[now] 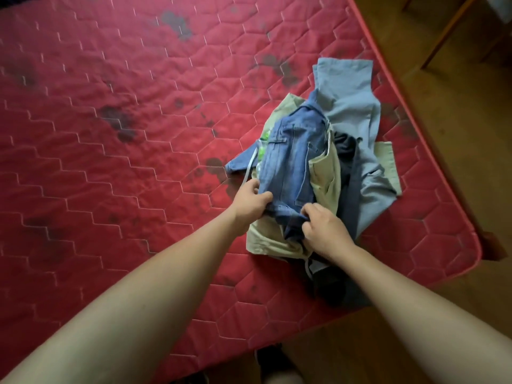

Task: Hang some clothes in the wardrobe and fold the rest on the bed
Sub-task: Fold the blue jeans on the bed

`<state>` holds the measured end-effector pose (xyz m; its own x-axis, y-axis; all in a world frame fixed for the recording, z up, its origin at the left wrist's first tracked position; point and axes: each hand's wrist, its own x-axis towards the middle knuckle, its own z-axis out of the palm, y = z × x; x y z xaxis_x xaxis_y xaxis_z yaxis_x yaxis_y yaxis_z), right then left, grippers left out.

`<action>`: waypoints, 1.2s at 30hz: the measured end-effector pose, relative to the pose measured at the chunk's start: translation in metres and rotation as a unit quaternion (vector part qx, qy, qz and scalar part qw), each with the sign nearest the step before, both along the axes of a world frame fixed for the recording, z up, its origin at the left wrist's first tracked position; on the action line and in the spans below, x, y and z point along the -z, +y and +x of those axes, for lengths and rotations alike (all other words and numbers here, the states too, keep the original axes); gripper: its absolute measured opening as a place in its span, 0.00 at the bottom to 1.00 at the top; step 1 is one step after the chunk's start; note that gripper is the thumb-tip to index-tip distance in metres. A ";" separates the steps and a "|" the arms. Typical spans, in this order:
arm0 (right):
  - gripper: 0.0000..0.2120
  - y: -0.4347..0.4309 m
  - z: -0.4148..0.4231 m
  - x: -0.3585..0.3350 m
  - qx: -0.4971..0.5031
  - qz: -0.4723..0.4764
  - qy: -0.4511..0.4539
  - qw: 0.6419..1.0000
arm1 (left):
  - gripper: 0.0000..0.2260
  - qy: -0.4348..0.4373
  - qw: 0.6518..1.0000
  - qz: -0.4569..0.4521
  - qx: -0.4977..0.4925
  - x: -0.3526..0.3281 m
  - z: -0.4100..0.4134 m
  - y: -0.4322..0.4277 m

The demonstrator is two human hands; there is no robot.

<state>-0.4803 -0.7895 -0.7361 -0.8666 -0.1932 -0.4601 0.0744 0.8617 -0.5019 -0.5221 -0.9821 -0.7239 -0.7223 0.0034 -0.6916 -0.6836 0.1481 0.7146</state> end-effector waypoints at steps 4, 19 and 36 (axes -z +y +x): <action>0.09 -0.008 0.001 -0.056 0.038 -0.043 -0.061 0.996 | 0.10 0.077 0.996 0.005 0.049 -0.079 0.018 -0.003; 0.11 -0.144 -0.004 -0.387 0.143 -0.300 -0.114 0.936 | 0.11 0.327 0.905 -0.098 0.253 -0.341 0.126 -0.112; 0.29 -0.302 0.056 -0.641 -0.137 -0.237 0.190 0.943 | 0.07 0.496 0.833 -0.238 -0.061 -0.559 0.145 -0.270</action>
